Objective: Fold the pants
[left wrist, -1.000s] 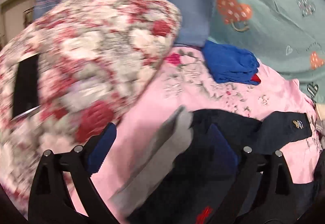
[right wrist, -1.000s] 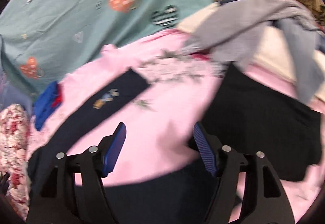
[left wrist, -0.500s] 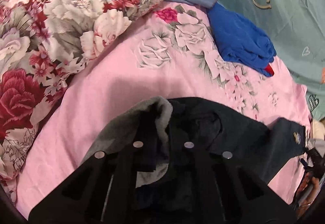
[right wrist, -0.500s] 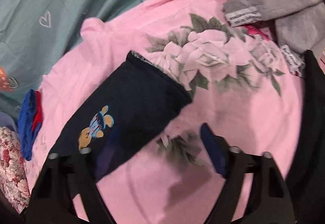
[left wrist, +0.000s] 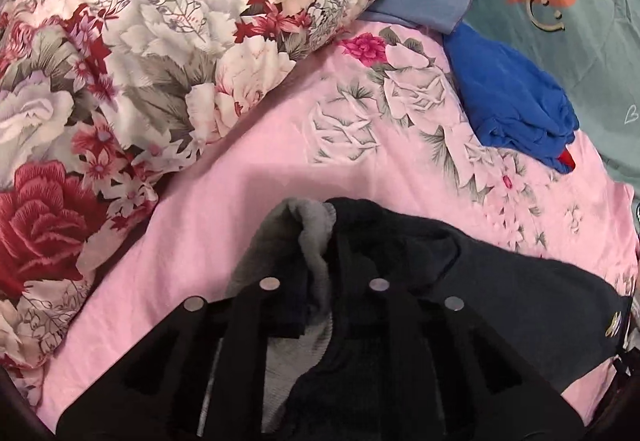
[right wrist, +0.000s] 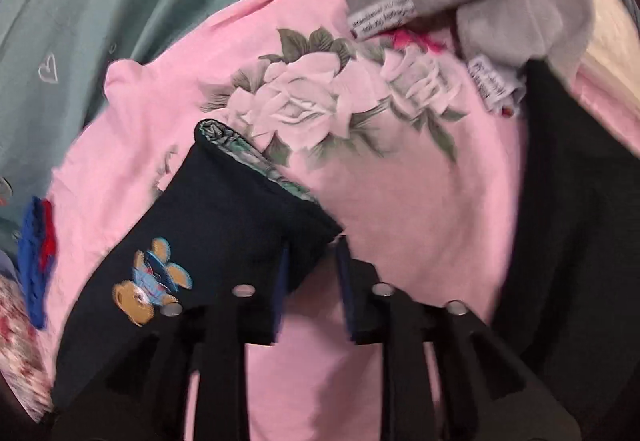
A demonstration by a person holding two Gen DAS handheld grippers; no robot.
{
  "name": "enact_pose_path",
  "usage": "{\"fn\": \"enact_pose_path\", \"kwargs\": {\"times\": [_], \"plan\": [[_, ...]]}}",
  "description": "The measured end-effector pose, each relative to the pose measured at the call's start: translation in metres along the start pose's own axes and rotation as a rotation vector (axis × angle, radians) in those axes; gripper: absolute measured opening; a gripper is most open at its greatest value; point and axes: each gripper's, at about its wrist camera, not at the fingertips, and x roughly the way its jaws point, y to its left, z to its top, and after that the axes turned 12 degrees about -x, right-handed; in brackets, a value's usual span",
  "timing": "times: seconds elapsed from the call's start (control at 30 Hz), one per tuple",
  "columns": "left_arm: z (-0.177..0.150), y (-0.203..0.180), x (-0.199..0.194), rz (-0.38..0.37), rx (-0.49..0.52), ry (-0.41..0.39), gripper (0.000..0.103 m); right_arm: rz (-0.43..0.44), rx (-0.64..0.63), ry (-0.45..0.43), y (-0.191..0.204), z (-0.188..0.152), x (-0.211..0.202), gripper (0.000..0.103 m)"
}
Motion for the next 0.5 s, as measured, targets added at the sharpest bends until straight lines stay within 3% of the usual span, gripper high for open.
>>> {"fn": "enact_pose_path", "kwargs": {"times": [0.03, 0.07, 0.1, 0.13, 0.2, 0.33, 0.43, 0.5], "plan": [[0.002, 0.001, -0.005, -0.017, -0.009, 0.015, 0.034, -0.094, -0.028, -0.019, 0.003, 0.001, -0.012, 0.058], [0.004, 0.003, -0.01, -0.027, -0.026, 0.022, 0.048, -0.135, -0.043, -0.077, 0.007, 0.002, -0.027, 0.059], [0.007, 0.007, -0.017, -0.039, -0.051, 0.014, 0.073, -0.149, -0.059, -0.127, 0.011, 0.004, -0.039, 0.059], [0.01, 0.011, -0.023, -0.039, -0.072, -0.002, 0.079, -0.154, -0.093, -0.191, 0.021, 0.006, -0.055, 0.062], [0.013, 0.019, -0.033, -0.041, -0.097, -0.024, 0.079, -0.087, -0.17, -0.234, 0.051, 0.012, -0.068, 0.062], [0.013, 0.026, -0.035, -0.012, -0.094, 0.011, 0.08, 0.341, -0.421, -0.086, 0.152, -0.001, -0.061, 0.058], [0.005, 0.019, -0.031, -0.019, -0.068, 0.037, 0.08, 0.528, -0.597, 0.047, 0.238, -0.038, -0.049, 0.018], [-0.002, 0.007, -0.026, 0.031, -0.001, 0.011, 0.08, 0.584, -0.707, 0.109, 0.289, -0.063, -0.04, 0.014]]}}
